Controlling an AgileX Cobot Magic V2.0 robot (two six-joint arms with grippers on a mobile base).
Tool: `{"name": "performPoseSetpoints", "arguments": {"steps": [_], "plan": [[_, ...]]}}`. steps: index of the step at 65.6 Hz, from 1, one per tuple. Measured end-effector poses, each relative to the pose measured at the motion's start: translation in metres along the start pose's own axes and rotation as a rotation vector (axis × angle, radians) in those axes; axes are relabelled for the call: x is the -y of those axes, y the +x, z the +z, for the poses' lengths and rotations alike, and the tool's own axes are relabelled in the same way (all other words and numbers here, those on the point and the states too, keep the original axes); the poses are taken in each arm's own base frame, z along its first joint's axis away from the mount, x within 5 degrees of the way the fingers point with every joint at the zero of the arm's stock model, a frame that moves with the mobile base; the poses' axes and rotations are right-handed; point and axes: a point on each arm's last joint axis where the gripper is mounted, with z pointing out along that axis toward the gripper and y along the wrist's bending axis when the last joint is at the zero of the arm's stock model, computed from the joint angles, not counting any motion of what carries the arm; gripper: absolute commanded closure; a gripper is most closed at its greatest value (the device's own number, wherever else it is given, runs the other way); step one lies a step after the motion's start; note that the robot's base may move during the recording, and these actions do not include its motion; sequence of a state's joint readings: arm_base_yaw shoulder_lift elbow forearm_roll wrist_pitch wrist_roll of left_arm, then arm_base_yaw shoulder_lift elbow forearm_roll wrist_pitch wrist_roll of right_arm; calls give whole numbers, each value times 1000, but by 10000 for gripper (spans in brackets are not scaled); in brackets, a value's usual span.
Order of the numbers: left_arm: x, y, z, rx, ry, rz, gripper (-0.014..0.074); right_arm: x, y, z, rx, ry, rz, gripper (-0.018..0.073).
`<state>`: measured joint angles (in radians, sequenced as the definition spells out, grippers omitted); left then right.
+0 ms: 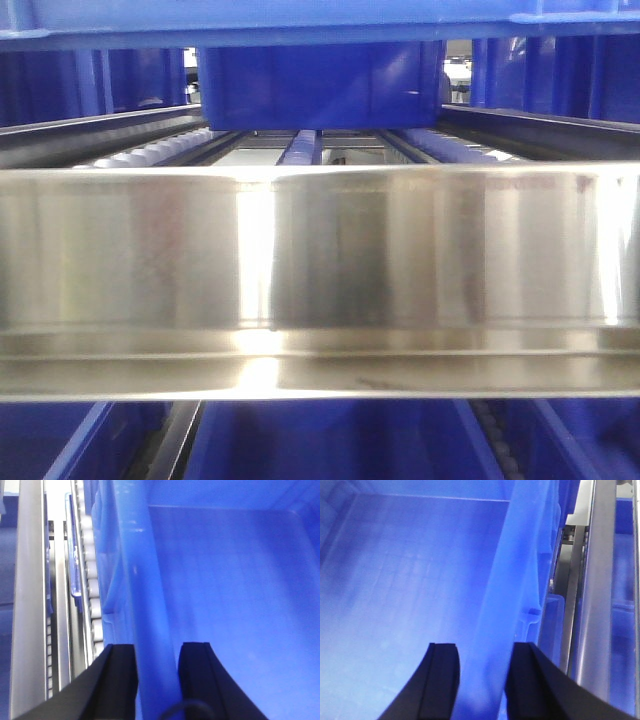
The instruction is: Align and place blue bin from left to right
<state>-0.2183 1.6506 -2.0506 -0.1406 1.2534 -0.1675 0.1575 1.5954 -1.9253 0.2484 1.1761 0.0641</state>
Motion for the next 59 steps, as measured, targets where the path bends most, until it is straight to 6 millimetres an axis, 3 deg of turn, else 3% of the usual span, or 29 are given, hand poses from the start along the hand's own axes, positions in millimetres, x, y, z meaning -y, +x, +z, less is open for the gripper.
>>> {"name": "performPoseSetpoints", "arguments": {"steps": [59], "plan": [[0,0,-1,5,-3,2,708,-1,0,0,1,-3,-2,627]]}}
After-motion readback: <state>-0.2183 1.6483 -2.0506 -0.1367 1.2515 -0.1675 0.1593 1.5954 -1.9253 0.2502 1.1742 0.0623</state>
